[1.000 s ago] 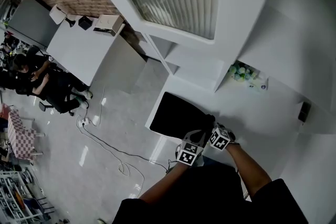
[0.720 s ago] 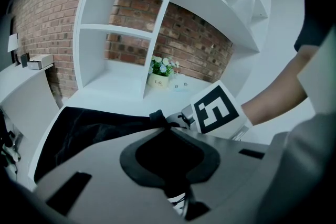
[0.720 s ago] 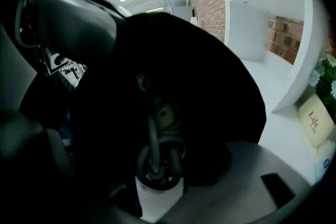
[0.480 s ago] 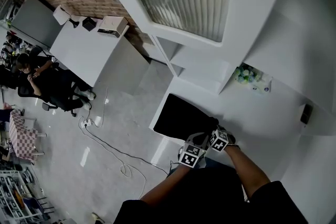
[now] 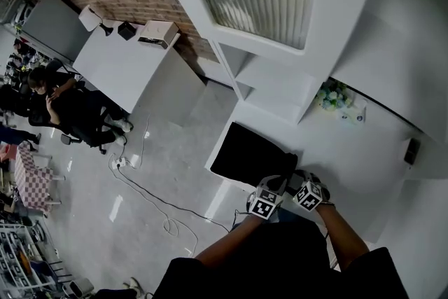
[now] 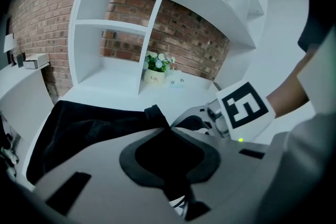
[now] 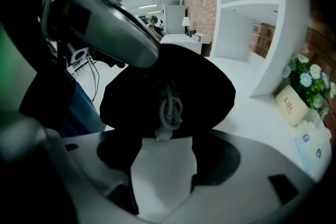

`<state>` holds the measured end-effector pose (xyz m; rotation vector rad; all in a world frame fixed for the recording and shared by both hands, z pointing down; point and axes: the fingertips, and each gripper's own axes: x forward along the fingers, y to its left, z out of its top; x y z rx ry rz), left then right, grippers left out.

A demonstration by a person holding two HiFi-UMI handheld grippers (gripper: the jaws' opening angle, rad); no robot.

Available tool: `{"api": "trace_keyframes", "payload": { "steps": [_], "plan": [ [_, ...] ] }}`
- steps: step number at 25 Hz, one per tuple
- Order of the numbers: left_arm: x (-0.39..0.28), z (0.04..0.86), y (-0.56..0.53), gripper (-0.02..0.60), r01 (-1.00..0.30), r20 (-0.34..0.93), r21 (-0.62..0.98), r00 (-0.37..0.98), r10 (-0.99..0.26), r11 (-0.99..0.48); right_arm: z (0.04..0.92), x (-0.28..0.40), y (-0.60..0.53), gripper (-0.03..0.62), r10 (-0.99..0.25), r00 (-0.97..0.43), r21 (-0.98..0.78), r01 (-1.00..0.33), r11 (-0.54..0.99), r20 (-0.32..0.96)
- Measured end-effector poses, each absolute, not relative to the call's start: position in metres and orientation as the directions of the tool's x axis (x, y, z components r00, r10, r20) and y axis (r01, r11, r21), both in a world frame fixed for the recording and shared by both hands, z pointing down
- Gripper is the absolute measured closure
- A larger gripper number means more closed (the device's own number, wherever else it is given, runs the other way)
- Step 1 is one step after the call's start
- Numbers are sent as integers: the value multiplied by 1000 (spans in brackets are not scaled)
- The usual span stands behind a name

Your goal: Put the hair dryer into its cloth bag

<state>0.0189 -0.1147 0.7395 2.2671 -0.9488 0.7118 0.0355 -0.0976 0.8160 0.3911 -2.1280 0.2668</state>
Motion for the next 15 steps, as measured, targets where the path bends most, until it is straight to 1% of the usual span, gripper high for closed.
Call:
{"api": "trace_keyframes", "payload": {
  "steps": [3,5,7,8,11,15],
  "plan": [
    [17,750,-109,540,-738,655,348,633,-414,-578,806,47,-80,295,-234,-520,-49,-472,880,821],
    [18,754,-109,540,-731,636,403,656,-406,-551,801,57,-68,295,-271,-516,-73,-550,832,812],
    [18,751,-108,535,-718,613,423,676,-409,-552,795,65,-55,295,-308,-514,-110,-631,768,800],
    [17,749,-107,524,-711,600,423,684,-415,-562,791,68,-49,295,-332,-516,-127,-667,734,790],
    [10,733,-101,432,-679,548,441,721,-423,-586,770,71,-36,295,-422,-513,-154,-752,641,748],
    [-5,704,-80,423,-653,480,427,750,-455,-626,727,67,-13,295,-547,-508,-185,-822,539,666]
  ]
}}
